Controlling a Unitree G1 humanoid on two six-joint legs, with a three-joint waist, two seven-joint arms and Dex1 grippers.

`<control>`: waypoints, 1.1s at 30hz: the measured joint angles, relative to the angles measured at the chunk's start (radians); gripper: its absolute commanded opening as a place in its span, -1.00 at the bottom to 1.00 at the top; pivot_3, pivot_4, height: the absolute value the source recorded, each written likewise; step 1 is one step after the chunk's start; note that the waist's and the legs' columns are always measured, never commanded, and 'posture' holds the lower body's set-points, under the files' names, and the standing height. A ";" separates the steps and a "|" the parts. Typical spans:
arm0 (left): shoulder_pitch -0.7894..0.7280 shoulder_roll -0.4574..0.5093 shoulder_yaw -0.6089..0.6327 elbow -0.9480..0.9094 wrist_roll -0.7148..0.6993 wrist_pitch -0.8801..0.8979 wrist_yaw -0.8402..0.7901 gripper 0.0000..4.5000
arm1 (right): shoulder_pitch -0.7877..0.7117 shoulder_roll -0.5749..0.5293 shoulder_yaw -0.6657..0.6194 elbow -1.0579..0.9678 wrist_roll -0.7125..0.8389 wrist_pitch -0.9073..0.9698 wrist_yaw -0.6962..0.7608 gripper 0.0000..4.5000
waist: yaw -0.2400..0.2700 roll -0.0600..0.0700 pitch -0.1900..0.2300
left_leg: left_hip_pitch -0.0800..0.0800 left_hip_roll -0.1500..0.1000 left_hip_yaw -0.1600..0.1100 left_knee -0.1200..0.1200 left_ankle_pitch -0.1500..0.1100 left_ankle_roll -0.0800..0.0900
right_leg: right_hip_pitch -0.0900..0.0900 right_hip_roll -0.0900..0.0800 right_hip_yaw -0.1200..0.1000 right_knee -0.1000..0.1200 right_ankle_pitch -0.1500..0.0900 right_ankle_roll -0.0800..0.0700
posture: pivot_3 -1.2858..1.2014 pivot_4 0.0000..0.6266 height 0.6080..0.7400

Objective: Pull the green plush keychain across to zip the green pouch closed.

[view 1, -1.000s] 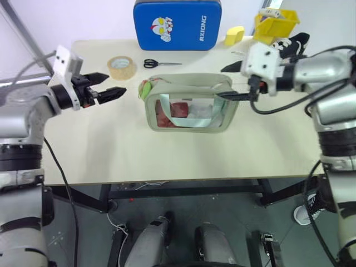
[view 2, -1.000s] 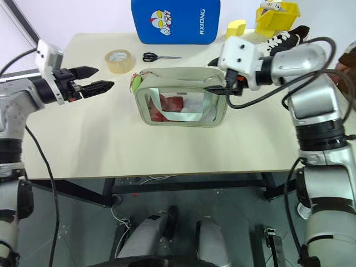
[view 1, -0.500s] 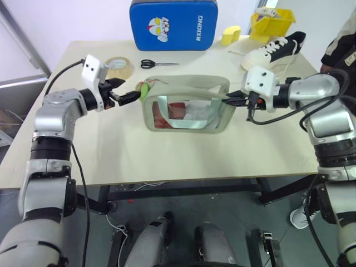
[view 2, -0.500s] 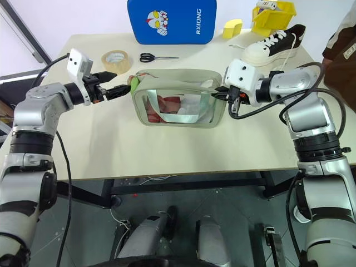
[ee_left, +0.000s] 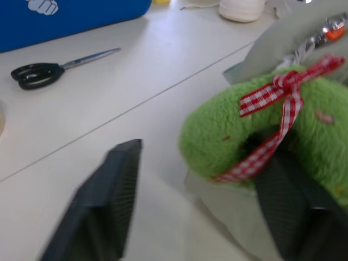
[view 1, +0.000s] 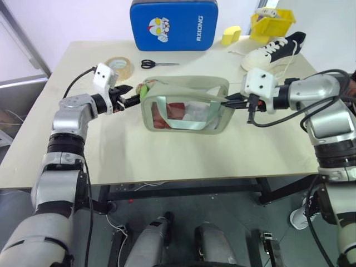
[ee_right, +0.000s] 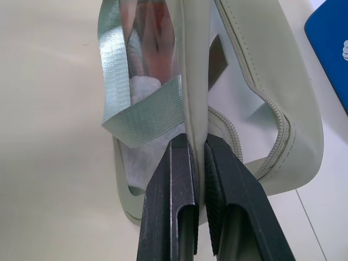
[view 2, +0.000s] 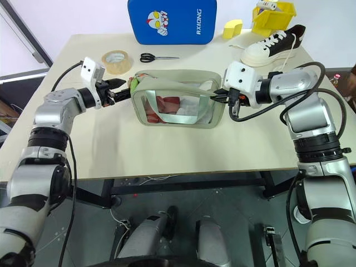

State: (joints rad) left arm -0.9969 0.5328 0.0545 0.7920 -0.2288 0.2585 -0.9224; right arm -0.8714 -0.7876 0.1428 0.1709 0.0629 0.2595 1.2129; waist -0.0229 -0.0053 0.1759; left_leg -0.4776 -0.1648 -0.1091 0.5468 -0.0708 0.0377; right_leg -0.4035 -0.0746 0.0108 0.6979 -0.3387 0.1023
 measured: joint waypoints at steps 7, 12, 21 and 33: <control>-0.011 0.002 0.021 -0.011 -0.025 0.029 -0.036 -0.97 | 0.000 0.002 0.000 -0.003 0.000 0.010 -0.002 -1.00 | 0.000 0.000 0.000 | 0.000 0.000 0.000 0.000 0.000 0.000 | 0.000 0.000 0.000 0.000 0.000 0.000 | 0.03 -0.52 1.00; -0.093 0.014 0.079 -0.080 -0.104 0.144 -0.062 -0.97 | -0.001 0.006 0.000 -0.002 -0.001 0.010 -0.010 -1.00 | 0.000 0.000 0.000 | -0.001 0.000 -0.001 0.003 0.000 0.000 | 0.000 0.001 -0.001 0.000 0.000 0.000 | 0.03 -0.52 1.00; -0.097 -0.062 -0.092 -0.238 -0.026 0.117 -0.103 -0.83 | -0.002 0.029 0.005 0.000 -0.002 0.011 -0.023 -1.00 | 0.004 0.000 0.000 | 0.001 0.001 -0.003 0.010 -0.002 0.003 | 0.007 0.002 -0.003 0.000 0.000 0.000 | 0.03 -0.52 1.00; -0.140 0.076 -0.094 -0.233 0.009 0.104 -0.149 1.00 | -0.003 0.035 0.007 0.001 -0.002 0.010 -0.034 -1.00 | -0.001 0.001 0.000 | 0.000 0.001 -0.003 0.009 -0.003 0.004 | 0.005 0.002 -0.002 0.000 0.000 0.000 | 0.03 -0.52 1.00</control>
State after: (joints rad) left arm -1.1366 0.6085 -0.0393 0.5592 -0.2193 0.3622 -1.0710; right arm -0.8747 -0.7524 0.1495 0.1714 0.0608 0.2694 1.1786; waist -0.0239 -0.0048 0.1758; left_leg -0.4778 -0.1643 -0.1121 0.5563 -0.0738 0.0416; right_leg -0.3986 -0.0722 0.0083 0.6982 -0.3389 0.1026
